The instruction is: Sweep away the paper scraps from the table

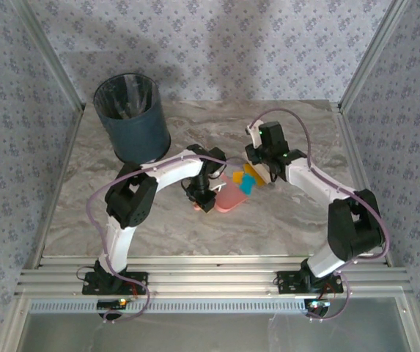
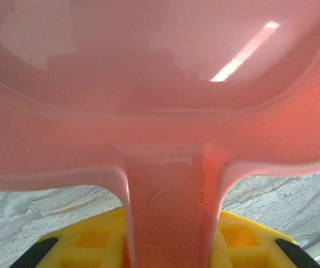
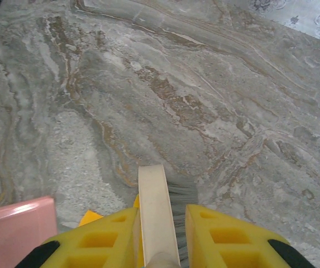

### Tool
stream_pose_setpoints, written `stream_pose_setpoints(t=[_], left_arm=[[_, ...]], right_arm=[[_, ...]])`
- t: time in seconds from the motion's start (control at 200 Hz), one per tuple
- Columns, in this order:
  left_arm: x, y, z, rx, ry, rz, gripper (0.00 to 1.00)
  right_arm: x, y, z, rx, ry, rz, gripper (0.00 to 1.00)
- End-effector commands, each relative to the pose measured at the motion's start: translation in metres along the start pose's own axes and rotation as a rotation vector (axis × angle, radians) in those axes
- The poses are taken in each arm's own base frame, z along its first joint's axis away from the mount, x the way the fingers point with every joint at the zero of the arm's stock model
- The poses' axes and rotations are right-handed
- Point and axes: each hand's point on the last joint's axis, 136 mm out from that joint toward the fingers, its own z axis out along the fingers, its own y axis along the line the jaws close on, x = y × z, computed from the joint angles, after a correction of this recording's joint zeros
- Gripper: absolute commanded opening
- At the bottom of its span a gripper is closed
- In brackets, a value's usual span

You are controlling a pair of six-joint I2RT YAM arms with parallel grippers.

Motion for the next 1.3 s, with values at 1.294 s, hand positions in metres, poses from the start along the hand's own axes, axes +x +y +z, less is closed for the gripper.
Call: stream_pose_setpoints(t=[1.294], left_arm=[[0.024,-0.01,0.006,0.05,0.1,0.045,0.0]], right_arm=[[-0.015,0.029,-0.051,-0.11,-0.13,0.261,0.0]])
